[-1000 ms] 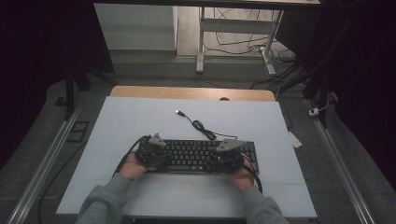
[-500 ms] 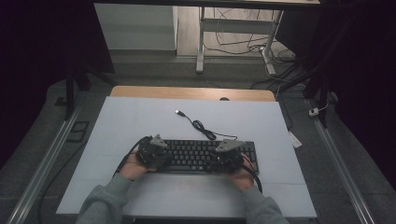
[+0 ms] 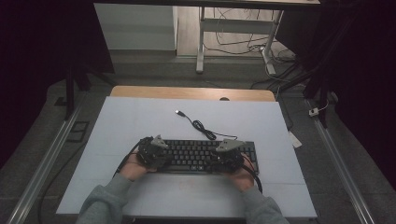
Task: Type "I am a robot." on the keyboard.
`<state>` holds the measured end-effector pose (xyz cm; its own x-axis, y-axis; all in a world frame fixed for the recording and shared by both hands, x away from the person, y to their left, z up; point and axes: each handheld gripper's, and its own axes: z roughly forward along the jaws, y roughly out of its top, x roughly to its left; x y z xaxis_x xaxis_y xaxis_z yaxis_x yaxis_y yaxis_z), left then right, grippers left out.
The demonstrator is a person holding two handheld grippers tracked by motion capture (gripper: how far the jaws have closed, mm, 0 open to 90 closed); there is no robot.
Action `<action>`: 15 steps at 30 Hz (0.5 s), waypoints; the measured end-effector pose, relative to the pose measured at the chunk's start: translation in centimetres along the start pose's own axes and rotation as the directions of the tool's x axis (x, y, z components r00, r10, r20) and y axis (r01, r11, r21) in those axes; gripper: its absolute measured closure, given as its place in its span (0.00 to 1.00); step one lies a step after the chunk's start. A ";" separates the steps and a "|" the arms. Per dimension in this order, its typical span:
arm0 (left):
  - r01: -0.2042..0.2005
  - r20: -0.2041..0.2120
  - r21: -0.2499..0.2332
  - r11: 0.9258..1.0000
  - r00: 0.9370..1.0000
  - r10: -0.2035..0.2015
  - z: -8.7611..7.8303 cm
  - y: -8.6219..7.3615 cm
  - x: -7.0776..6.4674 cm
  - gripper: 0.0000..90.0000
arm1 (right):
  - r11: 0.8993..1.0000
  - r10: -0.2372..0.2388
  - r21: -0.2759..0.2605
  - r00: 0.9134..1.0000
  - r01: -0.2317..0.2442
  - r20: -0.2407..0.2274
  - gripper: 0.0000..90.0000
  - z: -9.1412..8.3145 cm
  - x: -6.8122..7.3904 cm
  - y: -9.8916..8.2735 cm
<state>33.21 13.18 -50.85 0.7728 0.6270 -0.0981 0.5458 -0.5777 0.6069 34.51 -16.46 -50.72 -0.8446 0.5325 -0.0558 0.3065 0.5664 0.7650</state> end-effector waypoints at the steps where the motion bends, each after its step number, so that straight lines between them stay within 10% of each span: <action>1: 0.000 0.000 0.000 1.000 1.000 0.000 0.0 0.0 0.0 0.98 | 1.000 -0.001 0.000 1.000 0.001 0.000 0.57 0.0 0.0 0.0; 15: 0.024 -0.030 -0.031 0.999 0.999 -0.025 -0.7 -0.3 0.6 0.99 | 1.000 0.001 -0.011 1.000 -0.001 0.001 0.57 -0.2 0.0 0.1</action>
<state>33.36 14.08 -50.56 0.7488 0.6567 -0.0902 0.5542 -0.5457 0.6286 34.43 -16.50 -50.53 -0.8439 0.5336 -0.0558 0.3024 0.5589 0.7721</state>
